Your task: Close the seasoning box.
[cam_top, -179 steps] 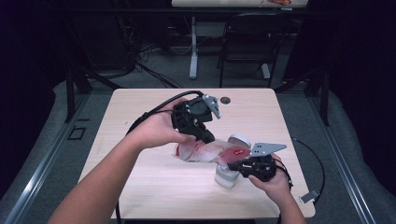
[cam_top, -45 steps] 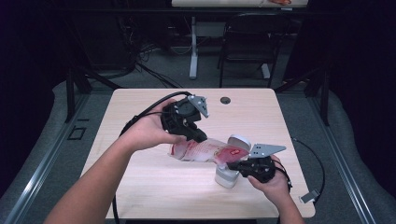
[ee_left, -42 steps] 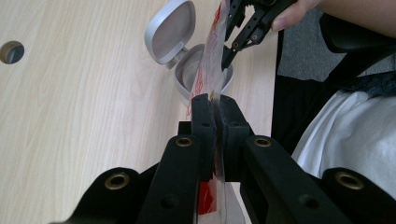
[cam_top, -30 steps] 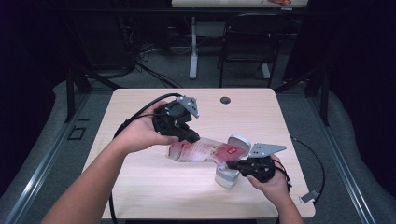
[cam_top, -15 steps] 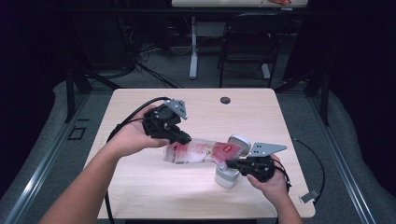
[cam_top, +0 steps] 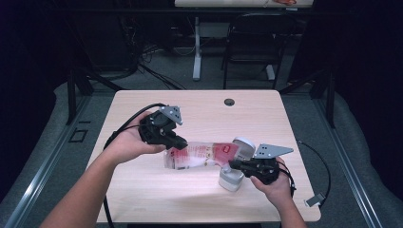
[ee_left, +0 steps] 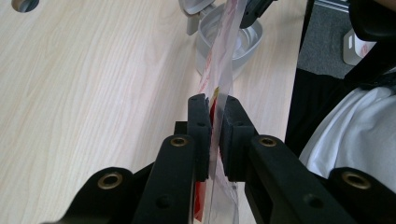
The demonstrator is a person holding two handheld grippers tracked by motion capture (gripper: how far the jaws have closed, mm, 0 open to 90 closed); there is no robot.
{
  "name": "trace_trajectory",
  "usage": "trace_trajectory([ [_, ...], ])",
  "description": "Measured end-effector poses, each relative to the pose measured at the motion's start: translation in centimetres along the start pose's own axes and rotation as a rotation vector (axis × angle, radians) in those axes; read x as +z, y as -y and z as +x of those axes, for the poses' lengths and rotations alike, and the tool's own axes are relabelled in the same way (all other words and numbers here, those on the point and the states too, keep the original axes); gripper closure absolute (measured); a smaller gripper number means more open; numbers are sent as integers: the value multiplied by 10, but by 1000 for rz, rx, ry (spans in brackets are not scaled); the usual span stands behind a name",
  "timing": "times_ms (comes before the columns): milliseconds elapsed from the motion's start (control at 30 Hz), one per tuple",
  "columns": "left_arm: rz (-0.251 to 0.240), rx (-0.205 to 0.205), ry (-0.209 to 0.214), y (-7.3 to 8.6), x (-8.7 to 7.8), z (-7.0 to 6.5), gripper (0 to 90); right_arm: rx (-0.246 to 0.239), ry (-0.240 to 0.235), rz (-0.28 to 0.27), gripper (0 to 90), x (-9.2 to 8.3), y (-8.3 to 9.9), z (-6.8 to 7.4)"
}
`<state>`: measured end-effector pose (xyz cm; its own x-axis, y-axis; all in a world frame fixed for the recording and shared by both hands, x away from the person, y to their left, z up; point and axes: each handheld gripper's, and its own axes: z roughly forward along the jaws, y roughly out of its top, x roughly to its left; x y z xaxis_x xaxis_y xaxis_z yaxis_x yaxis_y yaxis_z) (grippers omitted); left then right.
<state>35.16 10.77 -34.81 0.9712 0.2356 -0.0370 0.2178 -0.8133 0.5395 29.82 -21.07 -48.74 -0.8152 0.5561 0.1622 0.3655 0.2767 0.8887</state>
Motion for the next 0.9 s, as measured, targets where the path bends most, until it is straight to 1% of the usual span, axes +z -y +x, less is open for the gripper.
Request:
trace_trajectory([
  [133,1,-4,-1,6,2,0,842,6,-3,-12,899,0,-1,1],
  [167,-2,-8,-3,8,2,0,843,-2,-4,-10,899,-1,-2,1],
  [300,-1,-17,0,15,5,2,842,-1,-4,-26,900,-2,-4,3],
  [600,-26,-40,1,30,9,4,841,-8,-9,-29,900,-1,-6,4],
  [700,-25,-45,-2,33,11,4,840,-7,-9,-32,900,-1,-7,5],
  [833,-20,-39,-11,36,12,3,838,-7,-9,-31,900,0,-7,5],
  [900,-18,-42,-14,37,13,3,835,-18,-6,-26,900,0,-9,6],
])
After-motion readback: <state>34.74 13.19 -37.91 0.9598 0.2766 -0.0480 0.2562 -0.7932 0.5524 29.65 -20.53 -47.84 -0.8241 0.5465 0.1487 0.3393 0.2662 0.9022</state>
